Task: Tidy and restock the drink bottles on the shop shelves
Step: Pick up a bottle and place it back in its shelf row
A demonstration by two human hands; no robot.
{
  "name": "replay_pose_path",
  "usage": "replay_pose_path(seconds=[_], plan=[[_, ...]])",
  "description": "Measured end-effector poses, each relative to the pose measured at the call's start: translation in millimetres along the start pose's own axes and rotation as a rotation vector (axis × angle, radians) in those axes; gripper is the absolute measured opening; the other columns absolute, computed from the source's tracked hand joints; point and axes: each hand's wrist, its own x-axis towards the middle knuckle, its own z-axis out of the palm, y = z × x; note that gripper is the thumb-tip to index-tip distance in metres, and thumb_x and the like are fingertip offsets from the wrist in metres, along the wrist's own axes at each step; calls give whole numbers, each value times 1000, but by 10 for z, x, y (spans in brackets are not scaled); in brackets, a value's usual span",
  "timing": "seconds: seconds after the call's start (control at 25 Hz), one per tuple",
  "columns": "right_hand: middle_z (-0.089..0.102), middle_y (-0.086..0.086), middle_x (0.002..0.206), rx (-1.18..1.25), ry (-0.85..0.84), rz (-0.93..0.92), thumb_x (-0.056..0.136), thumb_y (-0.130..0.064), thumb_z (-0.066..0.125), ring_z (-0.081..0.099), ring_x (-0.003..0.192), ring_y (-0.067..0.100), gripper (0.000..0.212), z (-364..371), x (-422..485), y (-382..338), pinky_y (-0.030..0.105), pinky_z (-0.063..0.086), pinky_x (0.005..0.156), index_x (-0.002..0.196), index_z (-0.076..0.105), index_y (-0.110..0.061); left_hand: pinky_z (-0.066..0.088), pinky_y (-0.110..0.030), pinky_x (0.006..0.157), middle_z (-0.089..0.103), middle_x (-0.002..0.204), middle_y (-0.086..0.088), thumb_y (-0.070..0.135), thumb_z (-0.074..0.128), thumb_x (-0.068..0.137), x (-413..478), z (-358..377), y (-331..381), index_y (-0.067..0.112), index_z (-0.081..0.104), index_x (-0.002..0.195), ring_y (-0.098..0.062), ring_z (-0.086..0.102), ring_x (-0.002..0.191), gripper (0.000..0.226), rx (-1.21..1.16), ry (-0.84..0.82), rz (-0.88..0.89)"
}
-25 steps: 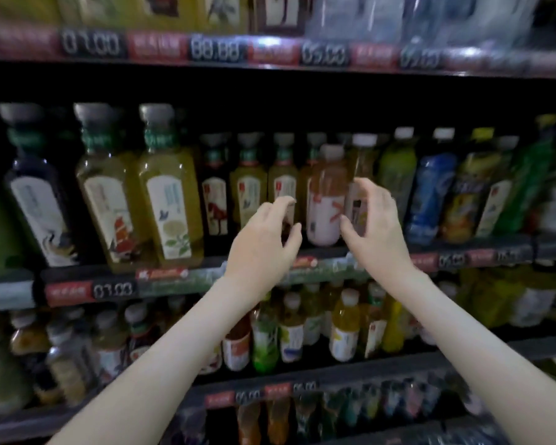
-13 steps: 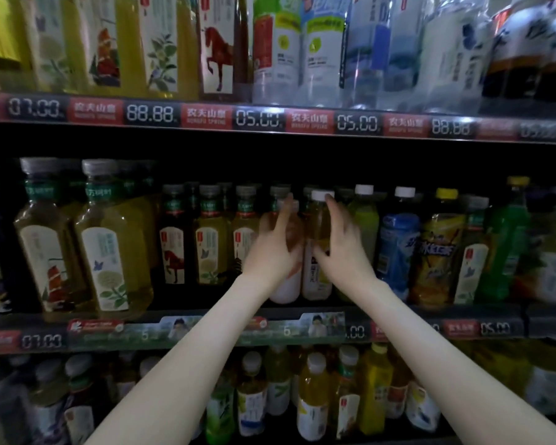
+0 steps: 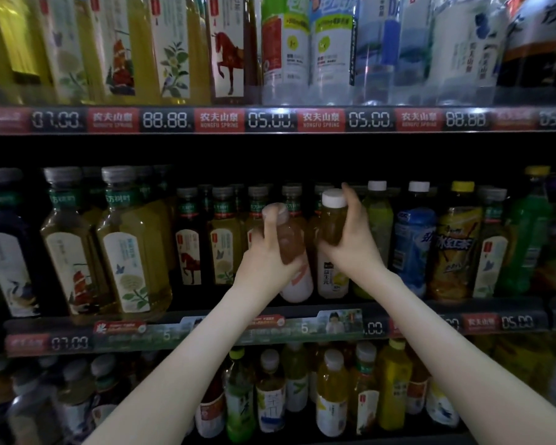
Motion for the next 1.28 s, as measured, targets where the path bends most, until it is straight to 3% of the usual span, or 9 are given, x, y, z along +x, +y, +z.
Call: replay_pose_path(seconds=[0.2,0.28,0.4,0.6,0.68,0.88,1.04,1.16,1.28], plan=[[48,0,125,68,64,7,81,-6,72,51,112,16,79,-179,-221,-147,3,38,75,143,25,-21,51,-46,79,38,131,-17,30,71,83,-197,-109,-23,42,3,134,-41,55,107,85,-97,27,45],[44,-1,125,42,102,-47,81,-7,73,49,111,13,78,-229,-362,-242,-1,38,79,141,26,-22,53,-47,82,37,134,-17,28,71,83,-299,-184,-40,47,9,128,-40,55,110,79,-186,77,69],[41,6,135,29,173,-114,81,-9,74,49,114,14,75,-359,-511,-461,9,46,86,134,27,-34,55,-45,76,37,135,-21,25,73,82,-413,-331,-71,41,13,131,-38,55,109,79,-247,231,217],[38,-19,128,-37,90,-90,81,-13,74,49,112,6,75,-483,-941,-789,18,49,90,136,28,-34,58,-44,69,38,134,-27,35,70,83,-740,-483,-19,34,5,136,-39,58,107,83,-345,270,341],[36,-31,125,5,8,15,80,-14,75,49,110,1,77,-477,-1194,-848,20,47,92,136,29,-38,59,-42,65,39,134,-28,42,64,82,-978,-521,12,32,7,136,-40,58,105,79,-346,226,375],[42,-33,123,110,-157,276,77,-7,77,47,115,-5,83,-447,-1882,-697,21,44,97,133,32,-46,58,-39,61,40,137,-19,46,69,80,-1760,-491,-14,37,7,135,-33,60,100,84,-358,25,225],[41,-39,119,182,-358,479,73,-5,80,49,112,-3,82,-323,-2626,-339,16,43,94,130,35,-42,43,-24,60,38,135,-10,27,77,77,-2561,-225,-162,46,6,131,-28,60,87,91,-292,-215,62],[48,-30,115,173,-537,645,67,-3,83,52,104,0,76,-160,-3402,85,15,42,89,116,40,-42,46,-32,56,39,136,-21,33,70,79,-3279,139,-376,49,4,129,-44,62,83,84,-209,-396,-74],[54,-14,101,111,-650,796,60,2,82,55,90,6,69,96,-4417,546,6,39,76,99,44,-41,50,-39,54,44,131,-23,49,57,77,-4113,564,-614,43,8,129,-45,63,83,72,-144,-481,-235]])
